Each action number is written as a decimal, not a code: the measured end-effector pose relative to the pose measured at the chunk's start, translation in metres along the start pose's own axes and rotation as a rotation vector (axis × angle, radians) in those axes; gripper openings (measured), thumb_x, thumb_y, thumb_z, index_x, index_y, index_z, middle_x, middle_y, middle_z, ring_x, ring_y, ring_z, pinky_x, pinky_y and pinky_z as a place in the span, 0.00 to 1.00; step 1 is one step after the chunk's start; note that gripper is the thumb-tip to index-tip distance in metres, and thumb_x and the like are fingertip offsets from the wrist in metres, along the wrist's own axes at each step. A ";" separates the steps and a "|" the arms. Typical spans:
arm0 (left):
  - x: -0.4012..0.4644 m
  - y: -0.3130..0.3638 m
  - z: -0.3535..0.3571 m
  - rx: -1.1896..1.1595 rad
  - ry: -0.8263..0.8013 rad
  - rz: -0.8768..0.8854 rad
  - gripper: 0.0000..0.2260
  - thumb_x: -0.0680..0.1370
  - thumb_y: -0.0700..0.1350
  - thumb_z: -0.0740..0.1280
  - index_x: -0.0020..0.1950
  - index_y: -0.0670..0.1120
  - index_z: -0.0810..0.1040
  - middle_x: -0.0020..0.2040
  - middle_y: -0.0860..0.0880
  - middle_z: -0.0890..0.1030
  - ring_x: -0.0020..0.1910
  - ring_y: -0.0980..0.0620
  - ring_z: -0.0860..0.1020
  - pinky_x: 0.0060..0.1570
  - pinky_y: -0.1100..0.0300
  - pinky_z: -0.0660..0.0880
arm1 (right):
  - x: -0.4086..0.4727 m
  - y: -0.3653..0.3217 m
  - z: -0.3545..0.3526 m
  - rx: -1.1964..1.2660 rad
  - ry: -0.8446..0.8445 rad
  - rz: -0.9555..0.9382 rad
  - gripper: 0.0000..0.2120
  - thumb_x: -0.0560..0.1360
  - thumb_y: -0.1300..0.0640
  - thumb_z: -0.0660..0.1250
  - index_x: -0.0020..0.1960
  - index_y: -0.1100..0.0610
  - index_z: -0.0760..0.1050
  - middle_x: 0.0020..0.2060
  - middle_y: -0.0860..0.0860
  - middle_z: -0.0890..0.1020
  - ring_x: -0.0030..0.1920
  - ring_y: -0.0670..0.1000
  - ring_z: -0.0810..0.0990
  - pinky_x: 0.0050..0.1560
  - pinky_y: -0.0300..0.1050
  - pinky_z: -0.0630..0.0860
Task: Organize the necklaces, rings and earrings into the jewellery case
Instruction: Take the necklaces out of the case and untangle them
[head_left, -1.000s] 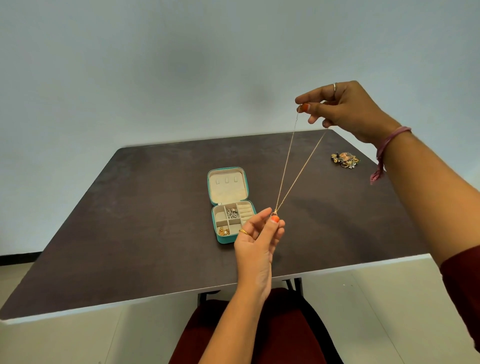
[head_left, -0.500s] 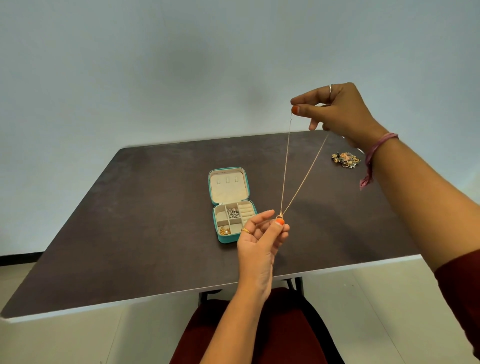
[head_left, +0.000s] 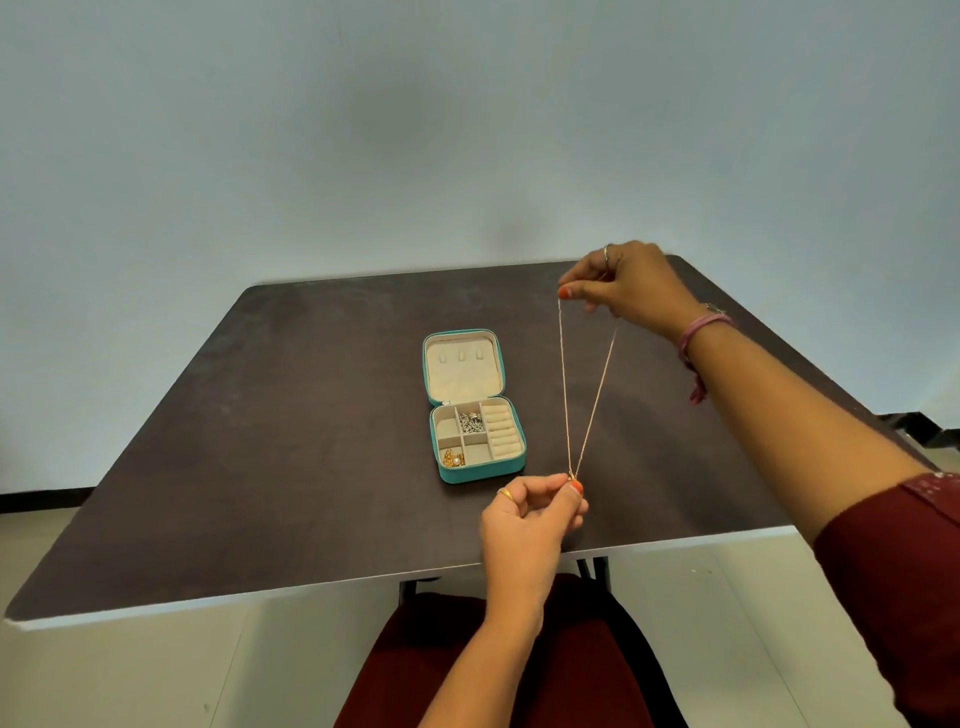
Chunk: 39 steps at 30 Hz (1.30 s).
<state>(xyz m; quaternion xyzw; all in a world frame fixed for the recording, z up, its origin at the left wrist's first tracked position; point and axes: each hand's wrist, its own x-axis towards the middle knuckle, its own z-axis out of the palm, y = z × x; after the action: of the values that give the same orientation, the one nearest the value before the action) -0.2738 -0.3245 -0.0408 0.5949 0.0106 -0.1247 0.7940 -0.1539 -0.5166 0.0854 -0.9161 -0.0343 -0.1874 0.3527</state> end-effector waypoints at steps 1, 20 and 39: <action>0.000 -0.002 -0.001 0.054 0.000 -0.002 0.03 0.74 0.36 0.71 0.47 0.41 0.82 0.37 0.45 0.84 0.36 0.54 0.82 0.41 0.62 0.79 | 0.000 0.004 0.006 -0.003 -0.022 0.009 0.05 0.72 0.57 0.73 0.47 0.56 0.83 0.36 0.48 0.83 0.33 0.44 0.79 0.28 0.26 0.68; 0.030 0.004 0.012 0.566 -0.080 -0.157 0.04 0.75 0.39 0.66 0.50 0.42 0.76 0.38 0.49 0.79 0.25 0.57 0.77 0.28 0.64 0.77 | 0.026 0.085 0.081 -0.074 -0.249 0.182 0.07 0.70 0.56 0.74 0.46 0.58 0.83 0.38 0.54 0.83 0.29 0.47 0.76 0.33 0.33 0.75; 0.034 0.000 0.013 0.628 -0.084 -0.115 0.03 0.75 0.43 0.67 0.44 0.46 0.74 0.36 0.52 0.77 0.23 0.55 0.78 0.29 0.54 0.79 | 0.050 0.109 0.105 0.038 -0.330 0.187 0.06 0.67 0.53 0.76 0.43 0.51 0.84 0.39 0.44 0.83 0.42 0.40 0.78 0.41 0.27 0.69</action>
<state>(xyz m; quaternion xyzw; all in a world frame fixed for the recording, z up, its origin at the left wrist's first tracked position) -0.2424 -0.3428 -0.0425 0.8035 -0.0274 -0.1910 0.5631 -0.0527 -0.5330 -0.0367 -0.9267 -0.0098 -0.0004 0.3756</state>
